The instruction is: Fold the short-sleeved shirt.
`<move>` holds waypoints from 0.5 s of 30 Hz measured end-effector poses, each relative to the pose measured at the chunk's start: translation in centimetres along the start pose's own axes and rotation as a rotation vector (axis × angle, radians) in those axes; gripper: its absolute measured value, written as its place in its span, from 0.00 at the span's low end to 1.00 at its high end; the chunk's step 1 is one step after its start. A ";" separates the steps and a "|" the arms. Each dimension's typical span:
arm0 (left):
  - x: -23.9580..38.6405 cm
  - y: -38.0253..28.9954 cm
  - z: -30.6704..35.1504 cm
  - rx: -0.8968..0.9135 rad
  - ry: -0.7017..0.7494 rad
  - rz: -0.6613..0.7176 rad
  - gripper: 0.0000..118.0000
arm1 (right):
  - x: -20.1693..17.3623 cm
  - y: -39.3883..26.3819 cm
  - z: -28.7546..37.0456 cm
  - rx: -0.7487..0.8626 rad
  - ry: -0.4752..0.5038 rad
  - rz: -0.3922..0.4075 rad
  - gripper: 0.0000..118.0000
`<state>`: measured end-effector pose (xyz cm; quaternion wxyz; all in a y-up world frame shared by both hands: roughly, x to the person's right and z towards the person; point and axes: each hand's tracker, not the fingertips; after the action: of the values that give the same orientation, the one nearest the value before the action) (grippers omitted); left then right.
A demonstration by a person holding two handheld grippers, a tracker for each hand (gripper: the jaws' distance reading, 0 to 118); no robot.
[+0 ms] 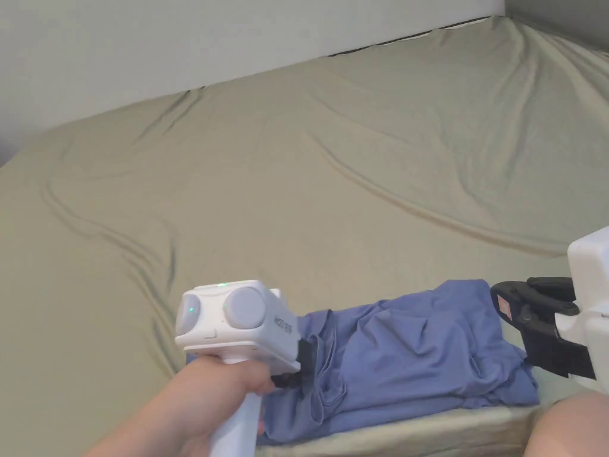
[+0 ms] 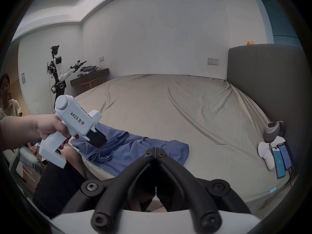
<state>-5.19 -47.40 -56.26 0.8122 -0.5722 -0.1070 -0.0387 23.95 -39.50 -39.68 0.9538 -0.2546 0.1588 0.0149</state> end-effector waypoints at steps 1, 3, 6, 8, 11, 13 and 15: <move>1.0 0.2 0.4 0.010 -0.044 -0.017 0.00 | 0.1 0.0 0.0 -0.002 -0.003 -0.003 0.00; 2.8 0.3 0.6 -0.001 -0.095 -0.054 0.00 | 0.0 0.0 -0.1 -0.004 -0.006 -0.003 0.00; 4.0 0.9 1.1 -0.041 -0.227 -0.026 0.00 | -0.1 -0.1 -0.2 -0.007 -0.003 0.003 0.00; 2.5 1.3 3.2 0.010 -0.322 -0.025 0.00 | -0.3 -0.2 -0.2 -0.013 -0.005 0.005 0.00; -2.2 1.2 7.0 0.108 -0.436 0.027 0.00 | -0.4 -0.4 -0.2 -0.020 -0.003 -0.002 0.00; -7.2 0.3 8.8 0.180 -0.500 0.061 0.00 | -0.5 -0.5 -0.2 -0.020 0.002 -0.001 0.00; -12.7 -1.1 9.4 0.238 -0.557 0.108 0.16 | -1.0 -0.4 -0.3 -0.023 0.002 0.002 0.00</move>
<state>-18.97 -39.68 -55.01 0.8138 -0.4663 -0.2990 0.1756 22.99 -39.93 -39.46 0.9507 -0.2653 0.1598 0.0176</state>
